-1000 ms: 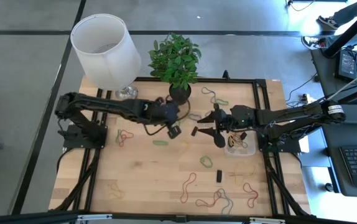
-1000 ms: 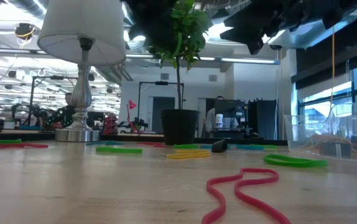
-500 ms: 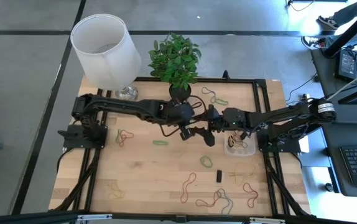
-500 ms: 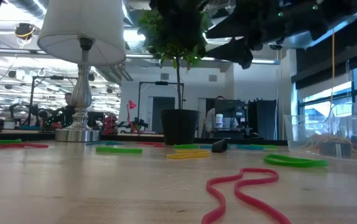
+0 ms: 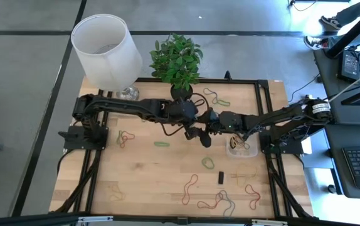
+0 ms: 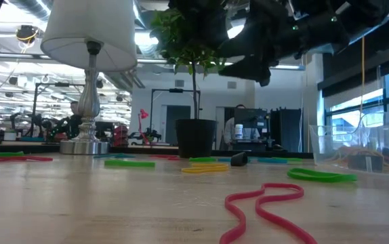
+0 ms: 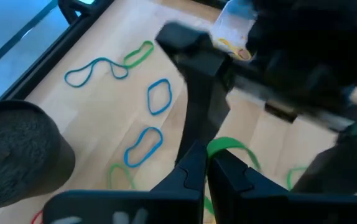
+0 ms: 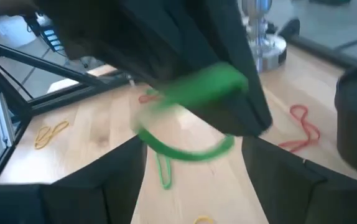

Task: Pick and place rubber bands into bin
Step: Put the green rubber band into the transparent bin

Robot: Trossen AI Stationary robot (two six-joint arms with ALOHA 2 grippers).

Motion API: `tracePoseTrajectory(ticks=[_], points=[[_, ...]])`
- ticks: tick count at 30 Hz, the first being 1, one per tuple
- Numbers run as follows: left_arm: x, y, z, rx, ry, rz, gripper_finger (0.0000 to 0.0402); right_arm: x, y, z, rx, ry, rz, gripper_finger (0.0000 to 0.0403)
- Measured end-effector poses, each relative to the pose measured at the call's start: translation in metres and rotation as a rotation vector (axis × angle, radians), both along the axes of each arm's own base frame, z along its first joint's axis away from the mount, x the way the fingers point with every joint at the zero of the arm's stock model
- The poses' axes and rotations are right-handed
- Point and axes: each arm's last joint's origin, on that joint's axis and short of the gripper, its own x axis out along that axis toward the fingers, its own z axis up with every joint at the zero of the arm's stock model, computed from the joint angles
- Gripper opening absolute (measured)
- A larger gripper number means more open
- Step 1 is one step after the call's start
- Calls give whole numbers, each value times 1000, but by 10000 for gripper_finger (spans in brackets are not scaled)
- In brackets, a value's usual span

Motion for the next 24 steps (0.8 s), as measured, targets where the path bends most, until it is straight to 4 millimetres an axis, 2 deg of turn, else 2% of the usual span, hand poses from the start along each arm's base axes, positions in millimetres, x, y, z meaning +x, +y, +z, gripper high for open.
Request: tracePoseTrajectory(ticks=[2, 5, 12, 13, 24], points=[[0, 0, 0, -7, -2, -8, 3, 1, 0, -3, 19, 6, -6, 249], [0, -1, 0, -8, -5, -9, 3, 2, 0, -4, 14, 10, -4, 200], [1, -1, 0, -16, -9, -17, 3, 1, 0, -3, -3, 7, -1, 29], [1, -1, 0, -20, -9, -21, 3, 1, 0, -3, -18, 10, 3, 16], [1, -2, 0, -24, -8, -32, 4, 0, 0, -1, -41, 15, 11, 4]])
